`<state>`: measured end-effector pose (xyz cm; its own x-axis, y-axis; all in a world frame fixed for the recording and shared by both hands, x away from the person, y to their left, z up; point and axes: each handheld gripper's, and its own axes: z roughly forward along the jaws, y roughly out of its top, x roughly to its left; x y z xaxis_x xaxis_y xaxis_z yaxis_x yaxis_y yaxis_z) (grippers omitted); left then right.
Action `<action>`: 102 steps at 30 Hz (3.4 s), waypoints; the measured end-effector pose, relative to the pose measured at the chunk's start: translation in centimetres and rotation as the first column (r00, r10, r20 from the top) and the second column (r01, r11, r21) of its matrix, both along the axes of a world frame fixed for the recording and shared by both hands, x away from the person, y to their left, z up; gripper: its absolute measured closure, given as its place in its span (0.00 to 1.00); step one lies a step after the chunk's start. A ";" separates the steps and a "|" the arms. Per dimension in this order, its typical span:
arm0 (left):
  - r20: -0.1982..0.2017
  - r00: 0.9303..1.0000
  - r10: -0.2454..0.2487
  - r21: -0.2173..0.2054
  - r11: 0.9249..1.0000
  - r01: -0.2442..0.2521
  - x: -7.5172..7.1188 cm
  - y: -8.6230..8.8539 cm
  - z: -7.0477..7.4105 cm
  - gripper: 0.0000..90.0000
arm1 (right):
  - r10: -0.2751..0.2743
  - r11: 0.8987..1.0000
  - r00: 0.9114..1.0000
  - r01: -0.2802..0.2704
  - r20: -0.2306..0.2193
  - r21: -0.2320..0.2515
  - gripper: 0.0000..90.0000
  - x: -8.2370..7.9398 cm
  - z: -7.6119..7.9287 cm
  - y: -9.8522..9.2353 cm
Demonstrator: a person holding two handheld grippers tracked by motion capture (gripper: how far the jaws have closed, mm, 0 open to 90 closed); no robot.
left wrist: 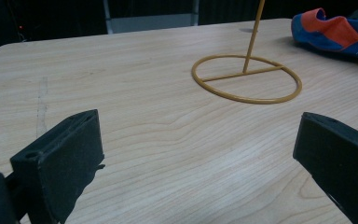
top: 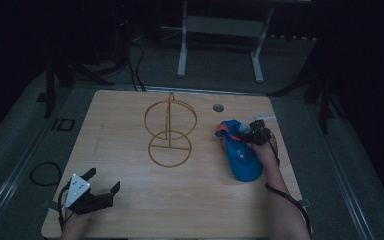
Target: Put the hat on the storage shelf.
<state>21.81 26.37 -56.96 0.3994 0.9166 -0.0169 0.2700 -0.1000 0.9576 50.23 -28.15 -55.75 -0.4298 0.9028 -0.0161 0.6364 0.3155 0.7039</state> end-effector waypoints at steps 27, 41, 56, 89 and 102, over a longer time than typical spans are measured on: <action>0.017 1.000 0.002 -0.038 0.999 -0.002 -0.2 0.1 0.1 0.02 | 0.082 0.996 0.985 -0.086 0.149 0.021 0.92 -4.4 5.9 1.3; -0.008 1.000 0.004 -0.043 0.999 -0.005 -0.1 -0.4 0.1 0.02 | 0.106 0.990 0.942 -0.130 0.317 0.053 0.93 -8.3 12.3 1.9; -0.052 0.998 0.040 -0.077 0.996 -0.044 -0.5 -2.1 2.9 0.02 | 0.109 0.984 0.908 -0.157 0.405 0.087 0.93 -11.5 16.6 0.7; 0.047 0.973 -0.225 -0.005 0.974 0.226 2.0 -10.6 16.1 0.03 | 0.171 0.958 0.835 -0.264 0.523 0.109 0.93 -18.8 20.9 2.6; 0.066 0.939 -0.337 0.068 0.941 0.332 4.8 -16.2 19.4 0.08 | 0.218 0.940 0.816 -0.322 0.535 0.108 0.93 -20.4 20.6 4.0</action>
